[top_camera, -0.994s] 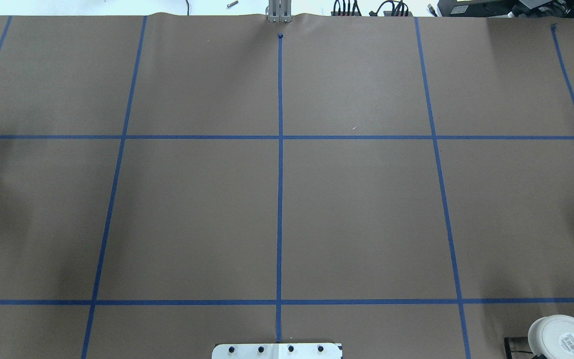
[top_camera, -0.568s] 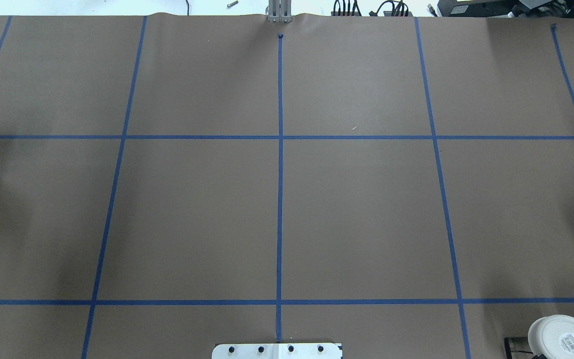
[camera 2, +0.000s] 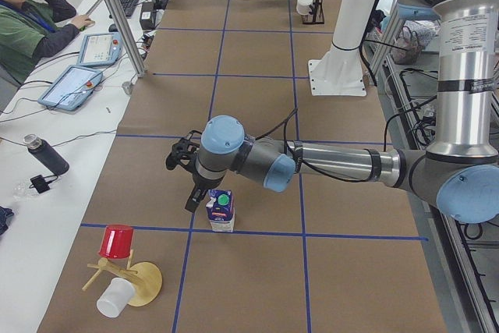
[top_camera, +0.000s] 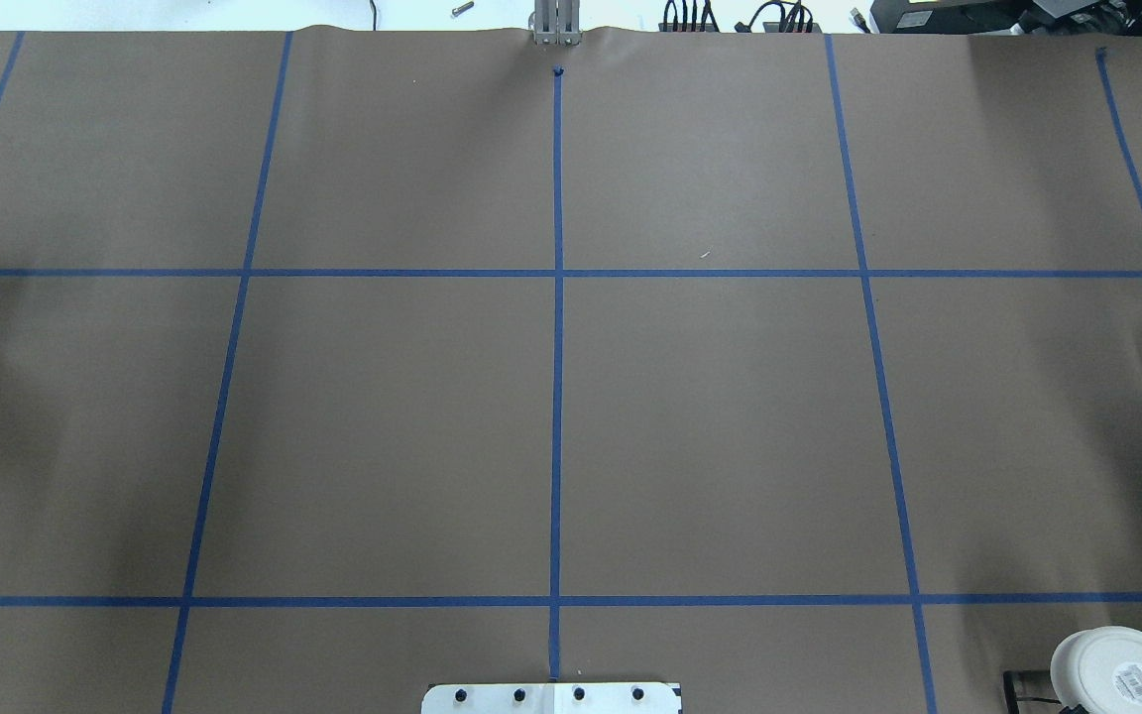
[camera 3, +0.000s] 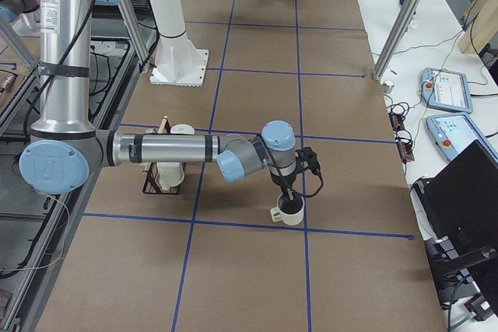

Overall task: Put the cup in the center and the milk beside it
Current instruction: 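Carry the white mug with the right gripper toward the table center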

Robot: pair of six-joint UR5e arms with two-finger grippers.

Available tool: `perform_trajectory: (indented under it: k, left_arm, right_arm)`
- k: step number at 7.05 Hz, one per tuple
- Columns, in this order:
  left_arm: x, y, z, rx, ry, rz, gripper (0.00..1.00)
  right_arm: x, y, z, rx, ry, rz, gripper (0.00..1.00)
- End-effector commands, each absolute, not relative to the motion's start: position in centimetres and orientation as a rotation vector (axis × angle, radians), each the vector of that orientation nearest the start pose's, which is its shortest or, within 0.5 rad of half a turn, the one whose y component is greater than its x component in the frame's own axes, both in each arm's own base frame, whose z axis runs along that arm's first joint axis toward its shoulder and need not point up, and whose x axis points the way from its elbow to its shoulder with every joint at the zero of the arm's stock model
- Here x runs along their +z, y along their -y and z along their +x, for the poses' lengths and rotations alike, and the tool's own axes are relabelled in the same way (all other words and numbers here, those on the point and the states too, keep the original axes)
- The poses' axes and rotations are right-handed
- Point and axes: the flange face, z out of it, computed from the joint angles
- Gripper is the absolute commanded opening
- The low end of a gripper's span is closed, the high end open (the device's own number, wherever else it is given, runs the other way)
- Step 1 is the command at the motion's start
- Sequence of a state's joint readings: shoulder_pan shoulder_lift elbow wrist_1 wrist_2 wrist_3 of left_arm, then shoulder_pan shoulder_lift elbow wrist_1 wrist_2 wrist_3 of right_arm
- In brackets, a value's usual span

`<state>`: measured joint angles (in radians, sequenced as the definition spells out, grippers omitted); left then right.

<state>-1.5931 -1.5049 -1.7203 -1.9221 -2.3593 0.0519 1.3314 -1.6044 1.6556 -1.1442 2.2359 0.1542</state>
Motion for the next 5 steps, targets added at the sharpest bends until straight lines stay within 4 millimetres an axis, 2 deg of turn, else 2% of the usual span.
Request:
perform_trajectory:
  k: [1, 2, 3, 5]
  left_arm:
    - [57.7, 48.1, -7.4, 0.196, -0.761, 0.437, 0.98]
    - [58.0, 48.1, -7.3, 0.195, -0.761, 0.432, 0.98]
    - [58.0, 48.1, -7.4, 0.194, -0.761, 0.432, 0.98]
    - [58.4, 48.1, -7.3, 0.192, -0.762, 0.425, 0.98]
  right_arm:
    - [48.2, 55.8, -14.2, -0.226, 0.858, 0.358, 0.0]
    - [42.7, 57.0, -20.2, -0.206, 0.917, 0.35, 0.0]
    - [38.1, 57.1, -25.4, -0.18, 0.963, 0.337, 0.0]
    - [30.3, 55.1, -35.9, -0.086, 0.993, 0.312, 0.0]
